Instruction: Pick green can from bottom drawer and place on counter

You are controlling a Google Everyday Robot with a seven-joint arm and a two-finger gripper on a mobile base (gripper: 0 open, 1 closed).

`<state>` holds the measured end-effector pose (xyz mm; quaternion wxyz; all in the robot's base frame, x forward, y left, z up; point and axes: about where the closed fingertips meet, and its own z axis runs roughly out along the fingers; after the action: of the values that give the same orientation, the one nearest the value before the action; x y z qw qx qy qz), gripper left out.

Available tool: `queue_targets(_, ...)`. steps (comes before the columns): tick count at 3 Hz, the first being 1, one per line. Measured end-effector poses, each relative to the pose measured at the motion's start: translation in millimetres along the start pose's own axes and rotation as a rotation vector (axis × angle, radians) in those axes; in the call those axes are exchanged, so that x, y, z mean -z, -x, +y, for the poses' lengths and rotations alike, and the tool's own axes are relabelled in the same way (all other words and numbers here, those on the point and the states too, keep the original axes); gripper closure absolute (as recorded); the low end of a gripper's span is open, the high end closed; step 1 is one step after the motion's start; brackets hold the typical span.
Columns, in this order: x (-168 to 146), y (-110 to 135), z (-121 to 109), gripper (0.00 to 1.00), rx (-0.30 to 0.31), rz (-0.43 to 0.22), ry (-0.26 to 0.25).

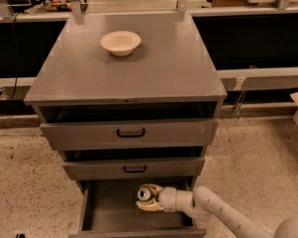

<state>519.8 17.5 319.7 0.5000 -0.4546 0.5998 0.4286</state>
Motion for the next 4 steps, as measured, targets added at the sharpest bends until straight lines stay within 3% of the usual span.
queue_targets(1, 3, 16, 15, 1.00, 0.010, -0.037, 0.067)
queue_targets(2, 2, 19, 13, 1.00, 0.037, -0.017, 0.112)
queue_targets(3, 31, 53, 22, 1.00, 0.111, 0.029, 0.164)
queue_targets(4, 70, 117, 61, 1.00, 0.226, 0.013, 0.262)
